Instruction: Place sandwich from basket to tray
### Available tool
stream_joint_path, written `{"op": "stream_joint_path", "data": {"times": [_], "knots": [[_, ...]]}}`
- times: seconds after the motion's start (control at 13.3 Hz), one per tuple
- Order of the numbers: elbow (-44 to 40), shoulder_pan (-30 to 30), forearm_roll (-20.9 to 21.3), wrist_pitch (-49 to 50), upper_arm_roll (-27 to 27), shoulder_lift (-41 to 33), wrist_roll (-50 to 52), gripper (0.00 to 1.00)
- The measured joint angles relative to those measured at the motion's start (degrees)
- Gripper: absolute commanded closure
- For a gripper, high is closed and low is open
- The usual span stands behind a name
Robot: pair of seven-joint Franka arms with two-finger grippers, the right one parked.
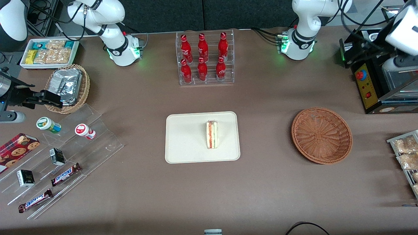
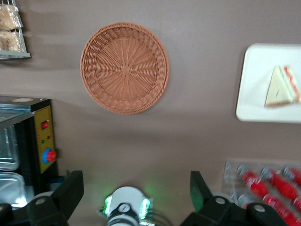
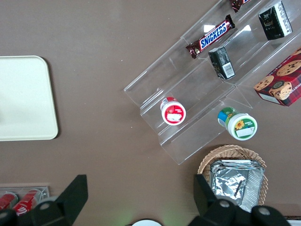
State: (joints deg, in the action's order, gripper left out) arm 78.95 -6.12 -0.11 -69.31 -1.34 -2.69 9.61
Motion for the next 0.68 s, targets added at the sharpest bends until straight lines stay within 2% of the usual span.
{"op": "stream_joint_path", "data": {"times": [0.38,0.68], "knots": [[4.3,3.5,0.0,1.0,-1.3,-4.8,-3.2,0.0],[4.4,3.5,-0.1,0.8,-2.1,-4.3,-7.6,0.0]]}}
